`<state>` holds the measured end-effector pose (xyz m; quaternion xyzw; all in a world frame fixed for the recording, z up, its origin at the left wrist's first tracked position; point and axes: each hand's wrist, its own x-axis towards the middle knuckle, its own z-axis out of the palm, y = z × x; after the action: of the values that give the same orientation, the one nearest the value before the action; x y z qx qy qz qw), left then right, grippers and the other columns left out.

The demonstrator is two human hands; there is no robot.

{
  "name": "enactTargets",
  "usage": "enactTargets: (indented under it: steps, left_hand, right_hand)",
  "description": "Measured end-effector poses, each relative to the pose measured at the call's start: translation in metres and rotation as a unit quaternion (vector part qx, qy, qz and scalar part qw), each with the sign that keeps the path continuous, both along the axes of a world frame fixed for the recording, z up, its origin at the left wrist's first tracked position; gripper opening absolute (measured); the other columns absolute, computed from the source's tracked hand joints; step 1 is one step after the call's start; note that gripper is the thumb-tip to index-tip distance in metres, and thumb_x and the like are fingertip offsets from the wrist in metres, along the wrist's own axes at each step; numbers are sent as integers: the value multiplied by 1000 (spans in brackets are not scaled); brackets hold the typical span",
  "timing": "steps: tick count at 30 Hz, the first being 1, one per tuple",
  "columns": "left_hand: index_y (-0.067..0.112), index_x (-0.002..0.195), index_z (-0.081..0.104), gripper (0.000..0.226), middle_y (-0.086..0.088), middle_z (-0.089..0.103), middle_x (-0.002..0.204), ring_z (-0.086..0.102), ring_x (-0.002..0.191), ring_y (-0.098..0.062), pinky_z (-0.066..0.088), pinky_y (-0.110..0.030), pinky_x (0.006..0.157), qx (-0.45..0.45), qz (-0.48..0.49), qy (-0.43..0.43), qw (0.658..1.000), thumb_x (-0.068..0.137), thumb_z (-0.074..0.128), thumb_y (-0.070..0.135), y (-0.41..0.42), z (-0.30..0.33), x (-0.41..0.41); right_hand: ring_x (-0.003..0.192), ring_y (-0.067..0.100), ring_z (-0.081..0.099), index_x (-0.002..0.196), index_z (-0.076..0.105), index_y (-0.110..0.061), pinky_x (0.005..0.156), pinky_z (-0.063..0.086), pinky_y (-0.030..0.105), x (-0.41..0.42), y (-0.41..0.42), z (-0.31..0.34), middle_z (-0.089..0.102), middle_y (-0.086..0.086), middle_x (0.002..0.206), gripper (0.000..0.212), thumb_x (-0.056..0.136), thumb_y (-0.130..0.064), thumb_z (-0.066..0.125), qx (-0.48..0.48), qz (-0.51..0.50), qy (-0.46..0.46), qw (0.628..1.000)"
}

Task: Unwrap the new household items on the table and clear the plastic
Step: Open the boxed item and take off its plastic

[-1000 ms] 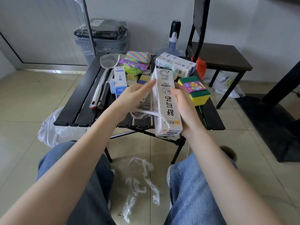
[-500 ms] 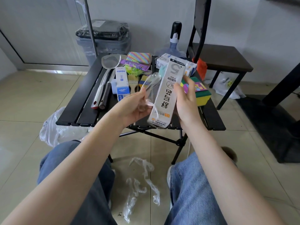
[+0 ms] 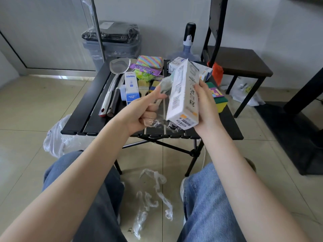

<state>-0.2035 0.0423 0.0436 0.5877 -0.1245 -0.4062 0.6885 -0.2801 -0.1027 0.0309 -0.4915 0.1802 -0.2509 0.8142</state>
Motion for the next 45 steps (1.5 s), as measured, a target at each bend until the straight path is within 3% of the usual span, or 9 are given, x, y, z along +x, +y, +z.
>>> enactTargets:
  steps: [3, 6, 9, 12, 18, 21, 28, 34, 45]
  left_hand:
    - [20, 98, 69, 24, 10, 26, 51, 22, 40, -4, 21, -14, 35, 31, 36, -85, 995, 91, 57, 40, 3, -3, -1]
    - [18, 83, 62, 24, 9, 54, 58, 51, 45, -5, 37, -11, 42, 20, 116, -133, 984, 98, 52, 33, -3, -4, -4]
    - [18, 81, 53, 24, -5, 68, 109, 68, 78, -16, 50, -31, 70, -24, 121, -93, 988, 100, 47, 31, -10, -1, -5]
    - [15, 80, 48, 27, -7, 68, 106, 68, 68, -17, 55, -29, 54, -55, 141, -37, 988, 102, 43, 28, -13, 2, -7]
    - [15, 79, 52, 29, -11, 65, 120, 64, 80, -20, 57, -32, 69, -48, 186, -55, 980, 103, 40, 27, -15, -4, -5]
    - [15, 83, 51, 27, -11, 65, 119, 65, 87, -21, 56, -26, 61, -43, 184, -86, 978, 103, 39, 26, -17, -1, -8]
    - [13, 81, 45, 24, -1, 70, 101, 63, 89, -17, 53, -36, 85, 1, 177, -161, 971, 102, 35, 18, -22, 8, -12]
    - [10, 79, 44, 26, -12, 71, 103, 69, 74, -22, 53, -33, 71, -36, 171, -12, 984, 102, 33, 12, -19, 13, 4]
    - [9, 125, 45, 47, -3, 64, 89, 65, 71, -11, 54, -29, 68, 50, 138, -110, 983, 92, 58, 42, -13, -1, 24]
  right_hand:
    - [119, 34, 55, 134, 51, -16, 100, 44, 48, -1, -7, -9, 59, 15, 131, 39, 97, -27, 48, 134, 69, -9, 989]
    - [107, 32, 59, 137, 47, -7, 88, 51, 42, 1, -1, -11, 58, 15, 125, 48, 98, -34, 43, 155, 83, 43, 983]
    - [90, 25, 64, 126, 55, -5, 77, 56, 38, 4, 4, -17, 67, 10, 101, 41, 101, -34, 41, 109, 69, 68, 989]
    - [71, 18, 63, 90, 61, -21, 66, 52, 31, 3, 10, -17, 67, 1, 72, 32, 101, -42, 41, 59, 80, 131, 986]
    - [103, 21, 63, 132, 47, -24, 93, 51, 41, 2, 9, -13, 63, 4, 113, 53, 89, -52, 59, -88, 106, 193, 971]
    - [104, 17, 61, 112, 50, -29, 93, 50, 37, -1, 12, -10, 63, 0, 111, 34, 87, -46, 64, -183, 106, 213, 954]
    - [104, 15, 62, 135, 40, -16, 87, 51, 33, 0, 18, -13, 62, 0, 117, 64, 84, -40, 71, -210, 100, 210, 950]
    - [114, 20, 61, 150, 14, -33, 97, 51, 44, -5, 12, -16, 58, 6, 132, 84, 87, -23, 69, -214, 82, 159, 960]
    - [104, 13, 65, 143, 40, -32, 91, 55, 33, -14, 19, -11, 64, 2, 122, 62, 89, -11, 63, -255, 104, 125, 953]
